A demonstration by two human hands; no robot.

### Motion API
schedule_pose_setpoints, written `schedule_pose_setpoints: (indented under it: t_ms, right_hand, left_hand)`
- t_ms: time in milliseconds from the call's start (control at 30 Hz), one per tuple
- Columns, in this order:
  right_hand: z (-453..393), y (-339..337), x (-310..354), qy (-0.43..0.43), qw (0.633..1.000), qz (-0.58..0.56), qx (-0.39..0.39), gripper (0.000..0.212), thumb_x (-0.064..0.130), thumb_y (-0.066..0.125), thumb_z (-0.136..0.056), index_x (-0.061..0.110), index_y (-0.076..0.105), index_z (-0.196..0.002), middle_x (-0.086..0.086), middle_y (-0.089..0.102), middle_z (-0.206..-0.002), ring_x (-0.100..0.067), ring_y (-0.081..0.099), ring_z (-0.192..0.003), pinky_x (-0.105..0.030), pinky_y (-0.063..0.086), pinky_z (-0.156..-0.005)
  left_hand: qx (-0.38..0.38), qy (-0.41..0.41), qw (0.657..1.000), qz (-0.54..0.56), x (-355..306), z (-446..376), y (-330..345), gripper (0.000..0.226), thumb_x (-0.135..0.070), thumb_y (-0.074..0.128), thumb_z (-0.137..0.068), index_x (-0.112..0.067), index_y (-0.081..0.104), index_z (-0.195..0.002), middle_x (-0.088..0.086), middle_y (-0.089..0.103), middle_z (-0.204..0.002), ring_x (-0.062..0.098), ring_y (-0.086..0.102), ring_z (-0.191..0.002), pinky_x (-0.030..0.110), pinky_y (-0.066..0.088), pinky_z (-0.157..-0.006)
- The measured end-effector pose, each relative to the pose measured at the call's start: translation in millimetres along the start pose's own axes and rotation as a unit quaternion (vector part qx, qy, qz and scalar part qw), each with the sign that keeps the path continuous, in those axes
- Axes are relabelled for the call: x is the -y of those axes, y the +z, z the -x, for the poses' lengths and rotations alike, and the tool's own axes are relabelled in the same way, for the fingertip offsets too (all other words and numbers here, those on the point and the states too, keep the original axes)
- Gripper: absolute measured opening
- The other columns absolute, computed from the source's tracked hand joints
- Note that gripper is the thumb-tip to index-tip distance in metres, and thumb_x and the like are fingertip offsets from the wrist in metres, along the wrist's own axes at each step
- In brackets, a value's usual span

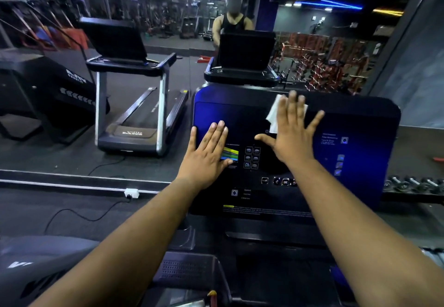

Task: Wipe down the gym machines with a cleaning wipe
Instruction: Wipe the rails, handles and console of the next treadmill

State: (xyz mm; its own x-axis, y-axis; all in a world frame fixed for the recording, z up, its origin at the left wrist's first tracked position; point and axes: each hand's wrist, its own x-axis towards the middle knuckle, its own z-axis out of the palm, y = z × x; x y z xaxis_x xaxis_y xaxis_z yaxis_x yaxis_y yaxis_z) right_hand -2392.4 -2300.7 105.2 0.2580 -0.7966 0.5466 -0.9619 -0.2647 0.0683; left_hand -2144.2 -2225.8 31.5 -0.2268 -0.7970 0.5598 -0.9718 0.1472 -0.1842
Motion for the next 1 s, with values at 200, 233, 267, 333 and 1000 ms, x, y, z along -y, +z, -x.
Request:
schedule_pose_setpoints:
  t_ms: [200, 233, 267, 333, 1000]
  right_hand:
    - [13, 11, 31, -0.016, 0.999, -0.036, 0.02, 0.124, 0.094, 0.014, -0.074, 0.009, -0.009, -0.161, -0.011, -0.023, -0.166, -0.03, -0.022, -0.153, -0.077, -0.009, -0.112]
    - [7, 9, 32, -0.05, 0.998, -0.016, 0.018, 0.122, 0.093, 0.014, -0.075, 0.01, -0.006, -0.161, -0.011, -0.02, -0.167, -0.03, -0.019, -0.154, -0.077, -0.008, -0.112]
    - [0, 6, 31, -0.082, 0.996, 0.007, 0.016, 0.121, 0.093, 0.014, -0.075, 0.011, -0.005, -0.162, -0.011, -0.016, -0.168, -0.029, -0.016, -0.155, -0.078, -0.005, -0.112]
    - [-14, -2, 16, -0.126, 0.99, 0.056, 0.01, 0.118, 0.094, 0.011, -0.075, 0.016, -0.009, -0.161, -0.008, -0.013, -0.169, -0.026, -0.013, -0.156, -0.079, 0.001, -0.111]
    - [7, -16, -150, 0.1, 0.995, 0.0, 0.025, 0.118, 0.091, 0.023, -0.079, 0.014, -0.018, -0.159, -0.007, -0.032, -0.164, -0.028, -0.028, -0.151, -0.08, -0.007, -0.11]
  left_hand:
    - [-0.028, 0.001, 1.0, 0.004, -16, -17, 5, 0.086, -0.066, 0.022, -0.1, -0.01, 0.002, -0.163, 0.006, -0.003, -0.171, 0.019, -0.005, -0.158, 0.061, 0.0, -0.124]
    - [-0.036, 0.001, 0.999, 0.009, -19, -20, 5, 0.087, -0.066, 0.023, -0.1, -0.01, 0.004, -0.163, 0.007, -0.001, -0.171, 0.019, -0.003, -0.158, 0.061, 0.0, -0.124]
    - [-0.045, 0.002, 0.999, 0.013, -21, -22, 5, 0.086, -0.066, 0.024, -0.1, -0.01, 0.006, -0.162, 0.007, 0.001, -0.171, 0.019, 0.0, -0.158, 0.061, 0.001, -0.124]
    - [-0.059, 0.013, 0.998, 0.012, -27, -29, 4, 0.086, -0.067, 0.026, -0.099, -0.01, 0.01, -0.163, 0.007, 0.003, -0.171, 0.019, 0.002, -0.158, 0.061, 0.0, -0.124]
    - [-0.056, 0.091, 0.994, -0.013, -104, -101, -13, 0.084, -0.063, 0.029, -0.102, -0.012, 0.002, -0.163, 0.004, -0.007, -0.171, 0.018, -0.008, -0.157, 0.065, -0.002, -0.122]
